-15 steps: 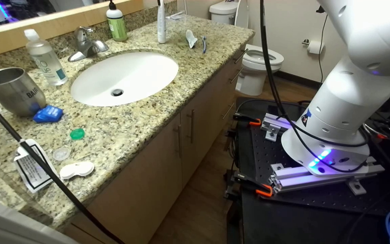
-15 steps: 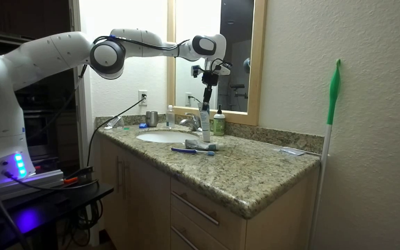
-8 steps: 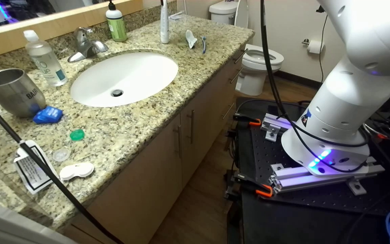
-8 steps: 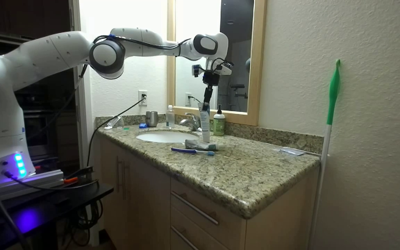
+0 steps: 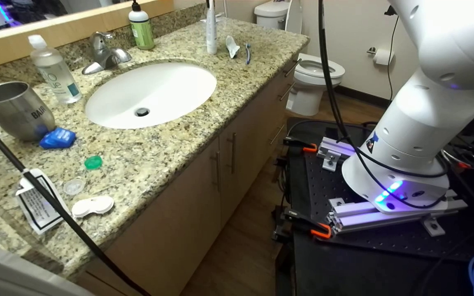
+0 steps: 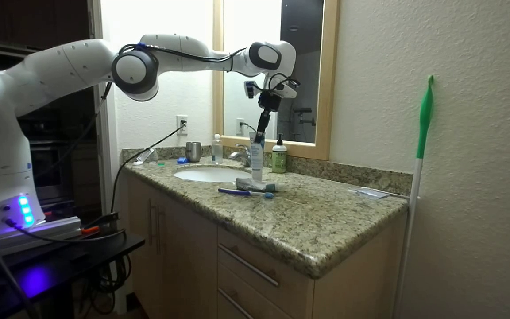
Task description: Move the squeeze bottle slightly down on the counter
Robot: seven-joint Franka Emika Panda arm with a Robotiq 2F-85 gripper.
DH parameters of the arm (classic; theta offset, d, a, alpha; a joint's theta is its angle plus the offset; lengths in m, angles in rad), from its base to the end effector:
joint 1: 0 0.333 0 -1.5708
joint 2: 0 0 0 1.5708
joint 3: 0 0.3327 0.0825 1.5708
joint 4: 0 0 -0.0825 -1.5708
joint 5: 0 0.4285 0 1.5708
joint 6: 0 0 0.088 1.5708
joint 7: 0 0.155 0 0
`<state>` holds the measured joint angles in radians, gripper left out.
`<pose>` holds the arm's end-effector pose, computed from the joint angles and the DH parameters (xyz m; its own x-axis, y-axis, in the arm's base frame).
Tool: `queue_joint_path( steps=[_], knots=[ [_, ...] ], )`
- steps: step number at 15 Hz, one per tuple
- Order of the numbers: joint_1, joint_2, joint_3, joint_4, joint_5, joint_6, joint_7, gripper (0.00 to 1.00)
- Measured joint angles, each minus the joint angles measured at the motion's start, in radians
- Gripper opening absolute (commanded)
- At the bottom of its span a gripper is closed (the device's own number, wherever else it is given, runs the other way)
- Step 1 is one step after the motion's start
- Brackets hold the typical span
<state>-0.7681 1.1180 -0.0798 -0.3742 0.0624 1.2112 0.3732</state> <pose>0.5625 -0.5654 0.3474 0.3619 -0.8970 -0.2538 -0.9106 -0.3984 0.1096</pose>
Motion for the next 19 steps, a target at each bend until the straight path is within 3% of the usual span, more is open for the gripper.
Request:
queue_joint_path(
  steps=[1, 2, 3, 5, 12, 17, 19],
  knots=[
    [-0.008, 0.000, 0.000, 0.001, 0.008, -0.004, 0.000, 0.06],
    [-0.016, 0.000, 0.002, 0.001, 0.022, -0.004, 0.000, 0.36],
    [-0.027, 0.001, 0.006, 0.001, 0.041, -0.004, -0.001, 0.37],
    [-0.047, 0.002, 0.014, 0.001, 0.066, 0.000, -0.004, 0.48],
    [-0.061, 0.010, 0.019, 0.012, 0.073, 0.086, -0.115, 0.98],
    [-0.074, -0.077, 0.028, 0.026, 0.077, 0.121, -0.270, 1.00],
    [-0.114, -0.129, 0.050, 0.029, 0.098, 0.129, -0.338, 1.00]
  ],
)
